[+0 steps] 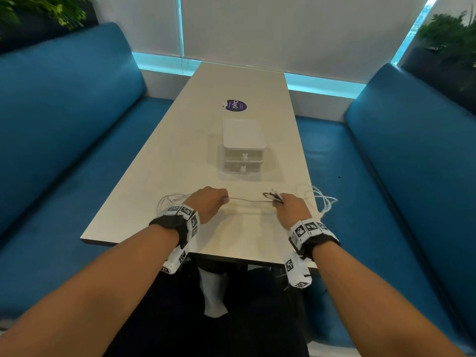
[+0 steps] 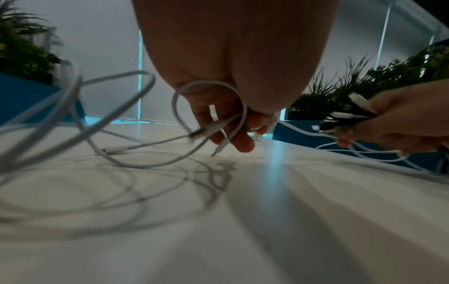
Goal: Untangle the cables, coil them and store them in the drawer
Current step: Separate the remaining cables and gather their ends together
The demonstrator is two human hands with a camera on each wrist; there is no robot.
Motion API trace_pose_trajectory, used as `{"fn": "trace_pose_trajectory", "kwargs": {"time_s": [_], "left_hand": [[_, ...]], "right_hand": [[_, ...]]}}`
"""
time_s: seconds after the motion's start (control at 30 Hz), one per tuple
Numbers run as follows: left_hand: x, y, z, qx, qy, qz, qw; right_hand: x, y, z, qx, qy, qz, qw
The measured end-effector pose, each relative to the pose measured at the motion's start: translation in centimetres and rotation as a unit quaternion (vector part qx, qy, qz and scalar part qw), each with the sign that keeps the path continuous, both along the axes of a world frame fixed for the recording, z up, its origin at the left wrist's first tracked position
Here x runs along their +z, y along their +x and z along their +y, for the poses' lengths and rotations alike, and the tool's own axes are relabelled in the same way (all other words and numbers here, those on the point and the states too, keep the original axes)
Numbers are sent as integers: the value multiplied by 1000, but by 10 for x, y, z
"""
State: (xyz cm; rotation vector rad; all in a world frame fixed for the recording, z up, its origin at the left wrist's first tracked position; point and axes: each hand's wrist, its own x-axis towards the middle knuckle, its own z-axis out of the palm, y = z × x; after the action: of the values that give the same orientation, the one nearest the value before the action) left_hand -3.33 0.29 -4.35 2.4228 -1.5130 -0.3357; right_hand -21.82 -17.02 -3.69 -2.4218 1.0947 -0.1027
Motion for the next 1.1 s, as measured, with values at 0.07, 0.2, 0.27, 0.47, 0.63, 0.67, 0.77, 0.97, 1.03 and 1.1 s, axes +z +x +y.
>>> {"fn": "trace_pose_trajectory", "kwargs": {"time_s": [0.07,0.2,0.27,0.47,0.63,0.67,0.77,0.97,1.03,1.1], "left_hand": [[1,6,7,4,-8,5,1000],[-1,-1,2,-17,-11,-34,999],[0,-11,-7,-29,11,-88,996],[7,-34,-31,-45,-6,-151,988],[12,-44,-33,-50,-66,-56,995],[12,-43,-30,-39,-68,-33,996],[11,-36,-22,-32,-34,-6,999],[11,-36,-19,-36,-10,11,999],[12,-42,-21,-35,-13,23,999],[12,-48,-22,-28,-26,42,998]], "right_hand": [[-3,-11,-9,-29,1,8,1000],[0,-15,-4,-56,-6,-14,998],[5,-12,3,-74,-12,-39,996],[14,6,26,-21,10,-104,994],[11,11,31,40,66,-86,993],[10,10,30,42,67,-84,993],[8,8,24,65,33,-49,996],[2,10,30,37,0,-34,999],[3,8,33,44,-5,-60,997],[5,6,36,67,7,-82,994]]}}
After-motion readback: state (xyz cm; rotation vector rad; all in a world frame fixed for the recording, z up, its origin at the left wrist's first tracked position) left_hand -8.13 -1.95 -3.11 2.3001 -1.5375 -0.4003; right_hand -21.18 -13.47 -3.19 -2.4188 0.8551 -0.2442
